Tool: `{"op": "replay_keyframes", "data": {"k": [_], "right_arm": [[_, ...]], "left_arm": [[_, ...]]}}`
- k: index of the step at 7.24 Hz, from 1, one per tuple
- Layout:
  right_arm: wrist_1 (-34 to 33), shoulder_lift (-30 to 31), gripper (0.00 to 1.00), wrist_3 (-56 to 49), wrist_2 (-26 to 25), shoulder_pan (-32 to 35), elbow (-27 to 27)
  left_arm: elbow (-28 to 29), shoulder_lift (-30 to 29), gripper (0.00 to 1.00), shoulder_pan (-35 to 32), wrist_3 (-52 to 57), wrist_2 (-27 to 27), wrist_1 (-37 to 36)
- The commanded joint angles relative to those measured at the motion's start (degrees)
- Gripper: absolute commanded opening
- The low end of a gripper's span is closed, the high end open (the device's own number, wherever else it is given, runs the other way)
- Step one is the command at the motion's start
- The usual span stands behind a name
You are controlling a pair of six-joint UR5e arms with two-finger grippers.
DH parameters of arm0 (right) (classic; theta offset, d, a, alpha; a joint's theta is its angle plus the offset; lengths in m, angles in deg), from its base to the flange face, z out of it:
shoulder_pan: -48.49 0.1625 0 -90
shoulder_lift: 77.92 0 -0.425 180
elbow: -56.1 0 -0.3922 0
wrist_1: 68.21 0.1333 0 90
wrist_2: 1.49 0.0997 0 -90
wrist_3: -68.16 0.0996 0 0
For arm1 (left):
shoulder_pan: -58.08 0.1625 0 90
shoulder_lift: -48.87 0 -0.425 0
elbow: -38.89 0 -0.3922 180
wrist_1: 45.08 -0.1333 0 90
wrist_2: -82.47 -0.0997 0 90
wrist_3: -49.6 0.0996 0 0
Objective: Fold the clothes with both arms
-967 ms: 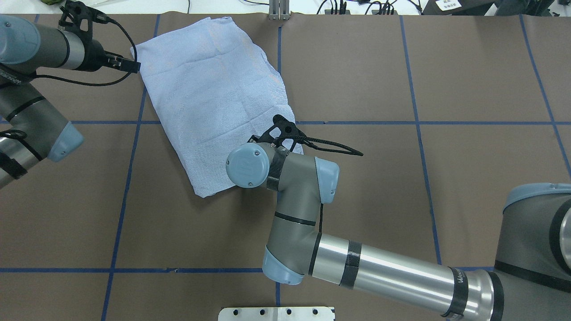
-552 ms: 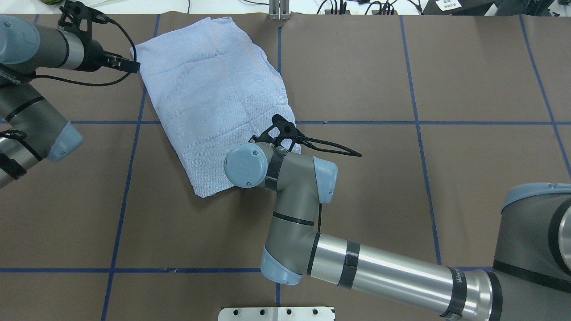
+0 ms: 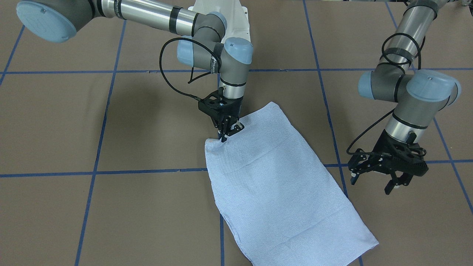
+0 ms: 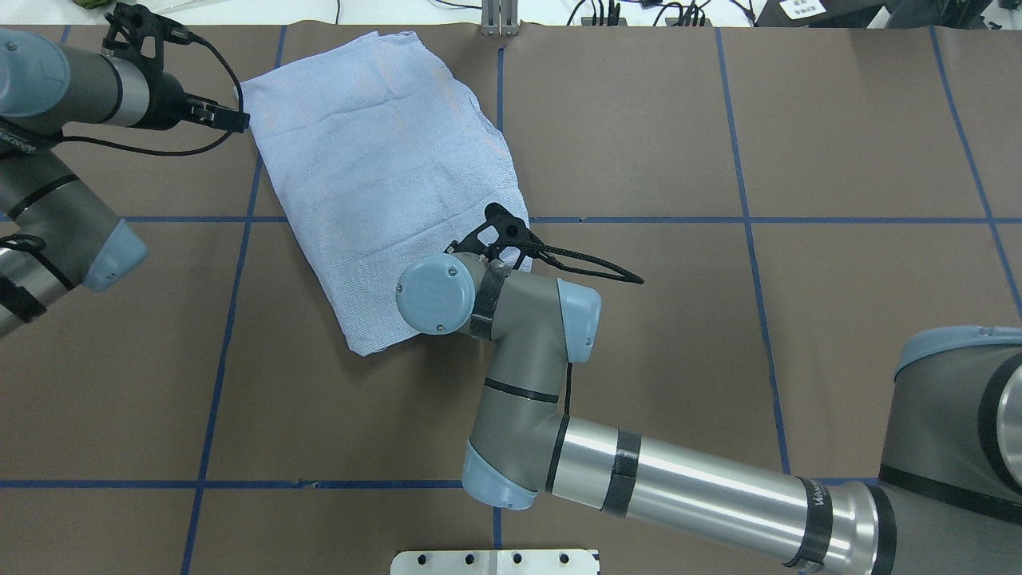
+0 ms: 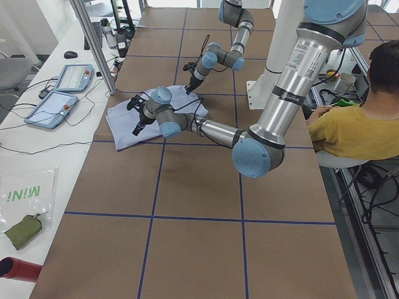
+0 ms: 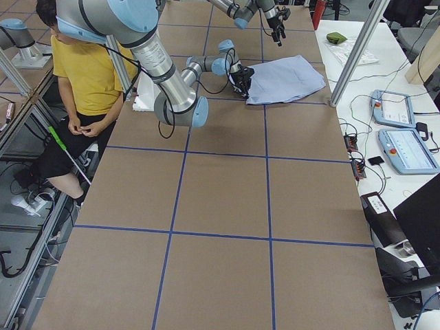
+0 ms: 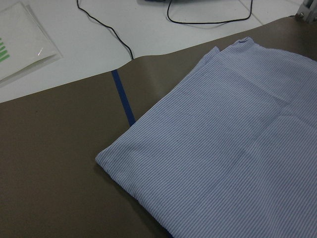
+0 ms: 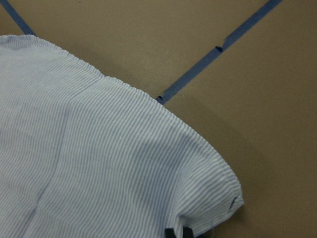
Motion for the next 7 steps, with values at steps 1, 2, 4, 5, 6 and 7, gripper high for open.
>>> {"op": "replay_keyframes", "data": {"k": [1,2,4,5,6,7], "right_arm": [[0.12,-0.39,0.00,-0.07,-0.64,0.02,0.38],[0.12,-0.40,0.00,0.10,-0.91,0.02,0.47],[0.12,-0.31,0.00,0.11,-1.00,0.02,0.65],[0.12,-0.31,0.00,0.11,-1.00,0.02,0.74],[0.12,-0.22,0.00,0.02,-1.17,0.02,0.74],[0.12,-0.22,0.00,0.02,-1.52,0.02,0.74]], "left_arm": [[-7.36,2.71,1.00,2.36,-9.27,2.38,-0.07],[-13.59,6.65,1.00,7.08,-15.95,1.61,-0.24],[-25.30,14.66,1.00,17.09,-29.39,-5.30,-0.33],[-25.87,15.65,1.00,23.33,-36.08,-11.26,-0.51],[-25.26,15.57,1.00,29.31,-41.28,-17.49,-0.86],[-24.91,15.14,0.97,32.32,-45.33,-18.86,-1.73]]}}
